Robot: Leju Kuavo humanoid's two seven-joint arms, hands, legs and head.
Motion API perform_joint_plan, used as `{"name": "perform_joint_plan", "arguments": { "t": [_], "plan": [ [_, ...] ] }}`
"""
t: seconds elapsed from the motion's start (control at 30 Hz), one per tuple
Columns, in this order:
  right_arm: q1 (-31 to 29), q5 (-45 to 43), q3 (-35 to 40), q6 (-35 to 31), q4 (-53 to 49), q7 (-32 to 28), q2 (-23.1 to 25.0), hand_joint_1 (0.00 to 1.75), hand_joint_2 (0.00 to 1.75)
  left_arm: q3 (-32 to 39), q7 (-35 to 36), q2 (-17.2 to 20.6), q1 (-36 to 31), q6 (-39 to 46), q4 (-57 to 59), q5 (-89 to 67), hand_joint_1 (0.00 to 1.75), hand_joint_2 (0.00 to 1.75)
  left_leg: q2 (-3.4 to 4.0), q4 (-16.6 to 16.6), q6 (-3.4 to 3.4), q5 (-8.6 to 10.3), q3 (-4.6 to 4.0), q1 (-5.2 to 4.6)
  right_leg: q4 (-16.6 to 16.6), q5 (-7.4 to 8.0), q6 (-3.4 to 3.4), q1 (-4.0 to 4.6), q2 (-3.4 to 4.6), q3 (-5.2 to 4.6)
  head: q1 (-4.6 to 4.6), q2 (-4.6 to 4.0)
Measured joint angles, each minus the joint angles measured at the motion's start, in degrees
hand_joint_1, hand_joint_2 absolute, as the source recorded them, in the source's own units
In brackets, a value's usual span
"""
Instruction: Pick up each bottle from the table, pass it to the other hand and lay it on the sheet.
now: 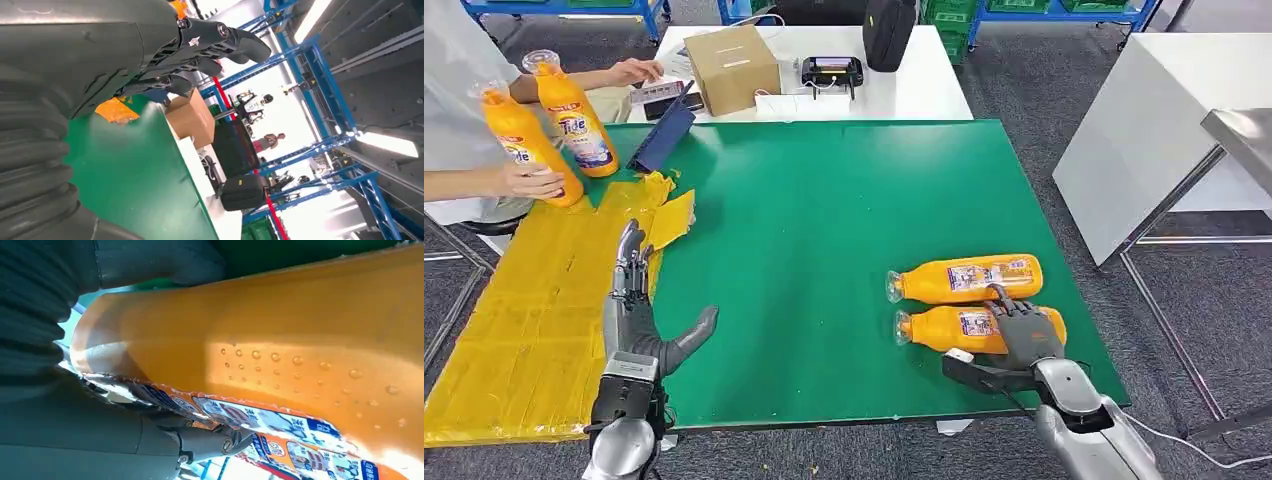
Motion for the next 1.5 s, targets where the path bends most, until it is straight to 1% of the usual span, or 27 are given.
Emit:
{"name": "perform_joint_plan", "arguments": {
  "t": [0.17, 0.4, 0.6, 0.77, 0.97, 1.33, 1.43, 1.5],
  "plan": [
    [-0.1, 0.3, 0.0, 0.0, 0.2, -0.2, 0.1, 1.75, 1.75, 0.0, -0.1, 0.0, -0.1, 0.2, 0.0, 0.2, 0.0, 1.75, 0.0, 0.0, 0.01, -0.05, 0.1, 0.0, 0.0, -0.07, 0.09, 0.0, 0.0, 0.15, 0.0, 0.0],
    [-0.1, 1.6, 0.1, -1.2, 0.3, 0.5, 1.1, 1.75, 1.75, 0.1, -0.1, -0.1, 0.0, 0.6, 0.0, 0.2, 0.0, 1.75, 0.1, 0.0, -0.12, -0.18, 0.2, 0.01, 0.0, -0.07, 0.1, 0.01, 0.28, 0.18, 0.0, 0.0],
    [0.1, 2.2, 0.1, -2.2, 0.3, 0.6, 1.6, 1.75, 1.75, 0.1, -0.1, -0.2, 0.2, 0.7, -0.2, -0.1, 0.0, 1.75, 0.17, 0.0, -0.2, -0.24, 0.22, 0.13, 0.0, -0.07, 0.1, 0.12, 0.37, 0.22, 0.02, 0.0],
    [1.2, 3.0, 0.0, -3.2, -1.5, 1.1, 3.4, 1.75, 1.75, 0.3, 0.6, -0.2, 1.5, 0.7, -1.3, -0.9, 0.0, 1.75, 0.26, 0.0, -0.29, -0.26, 0.19, 0.18, 0.0, -0.08, 0.09, 0.17, 0.48, 0.19, 0.02, 0.0],
    [2.8, 1.4, 0.0, -3.3, -4.3, 1.3, 5.9, 1.75, 1.75, 0.7, 0.7, -0.3, 3.0, 0.5, -2.6, -1.5, 0.0, 1.75, 0.29, 0.0, -0.35, -0.29, 0.12, 0.34, 0.0, -0.03, -0.01, 0.33, 0.51, 0.15, 0.0, 0.0],
    [1.9, 1.5, 0.1, -3.8, -3.3, 1.0, 8.8, 1.75, 1.75, 1.0, 0.9, -0.7, 2.8, -0.4, -2.6, -1.4, 0.0, 1.75, 0.33, 0.0, -0.45, -0.39, 0.04, 0.4, 0.0, -0.18, -0.22, 0.38, 0.54, 0.03, 0.0, 0.0],
    [1.5, 1.2, 0.2, -6.2, -2.5, 0.0, 9.6, 1.75, 1.75, 1.0, 1.0, -0.8, 2.8, -0.3, -2.6, -1.3, 0.0, 1.75, 0.33, 0.0, -0.46, -0.39, 0.03, 0.4, 0.0, -0.18, -0.22, 0.38, 0.54, 0.04, 0.02, 0.0],
    [1.8, -1.1, 0.0, -10.6, -2.6, -2.0, 10.6, 1.75, 1.75, 1.0, 1.1, -0.8, 2.9, -0.2, -2.6, -1.3, 0.0, 1.75, 0.29, 0.0, -0.45, -0.37, -0.02, 0.4, 0.0, -0.17, -0.21, 0.38, 0.54, 0.06, 0.0, 0.0]
  ]
}}
